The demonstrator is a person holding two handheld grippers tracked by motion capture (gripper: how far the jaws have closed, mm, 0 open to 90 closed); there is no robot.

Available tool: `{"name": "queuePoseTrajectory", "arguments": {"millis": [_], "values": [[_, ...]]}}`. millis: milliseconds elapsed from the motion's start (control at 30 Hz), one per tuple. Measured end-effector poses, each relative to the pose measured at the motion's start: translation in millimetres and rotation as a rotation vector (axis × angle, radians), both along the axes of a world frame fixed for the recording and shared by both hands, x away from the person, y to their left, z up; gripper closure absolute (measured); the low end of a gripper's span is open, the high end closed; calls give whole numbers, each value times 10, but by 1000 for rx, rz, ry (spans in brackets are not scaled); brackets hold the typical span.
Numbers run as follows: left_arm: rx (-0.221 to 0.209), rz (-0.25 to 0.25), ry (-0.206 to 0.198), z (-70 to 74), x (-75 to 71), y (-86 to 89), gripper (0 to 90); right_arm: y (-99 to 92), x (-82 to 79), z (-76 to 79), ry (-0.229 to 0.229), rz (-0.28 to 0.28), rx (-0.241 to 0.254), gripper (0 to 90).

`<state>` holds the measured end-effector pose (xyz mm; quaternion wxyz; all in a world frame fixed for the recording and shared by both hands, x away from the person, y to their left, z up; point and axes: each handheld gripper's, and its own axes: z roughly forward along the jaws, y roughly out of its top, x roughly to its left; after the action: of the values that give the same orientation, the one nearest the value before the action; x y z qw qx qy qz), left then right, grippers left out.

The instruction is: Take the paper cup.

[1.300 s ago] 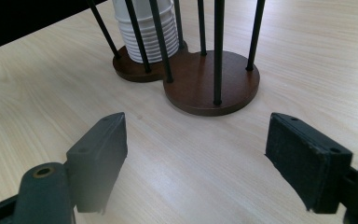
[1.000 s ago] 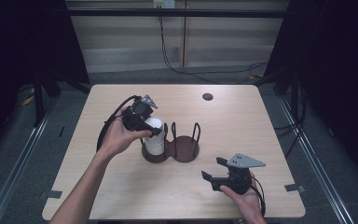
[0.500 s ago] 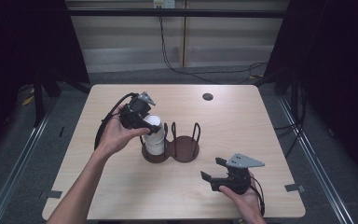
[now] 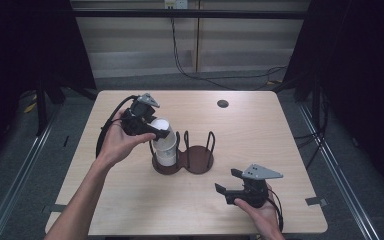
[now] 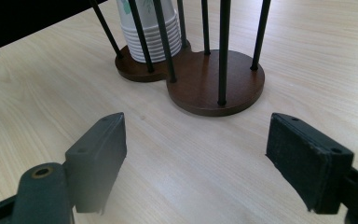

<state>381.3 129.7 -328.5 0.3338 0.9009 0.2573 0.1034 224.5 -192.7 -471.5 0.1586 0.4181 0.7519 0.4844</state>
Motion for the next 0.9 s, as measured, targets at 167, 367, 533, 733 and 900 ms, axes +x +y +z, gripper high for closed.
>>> {"name": "queuePoseTrajectory", "arguments": {"millis": [167, 367, 533, 733, 900], "values": [[-28, 2, -13, 41, -12, 47, 369, 3, 5, 0, 3, -2, 0, 194], [-62, 5, -26, 64, -29, 94, 369, 3, 0, 1, -1, -1, 0, 194], [-108, 17, -35, 89, -40, 137, 370, 1, -4, 4, 0, -2, 1, 194], [-144, 22, -53, 125, -54, 195, 370, -1, -4, 3, -2, -3, 0, 194], [-193, 22, -54, 147, -50, 253, 370, 2, -5, 3, -2, -2, -1, 194]]}}
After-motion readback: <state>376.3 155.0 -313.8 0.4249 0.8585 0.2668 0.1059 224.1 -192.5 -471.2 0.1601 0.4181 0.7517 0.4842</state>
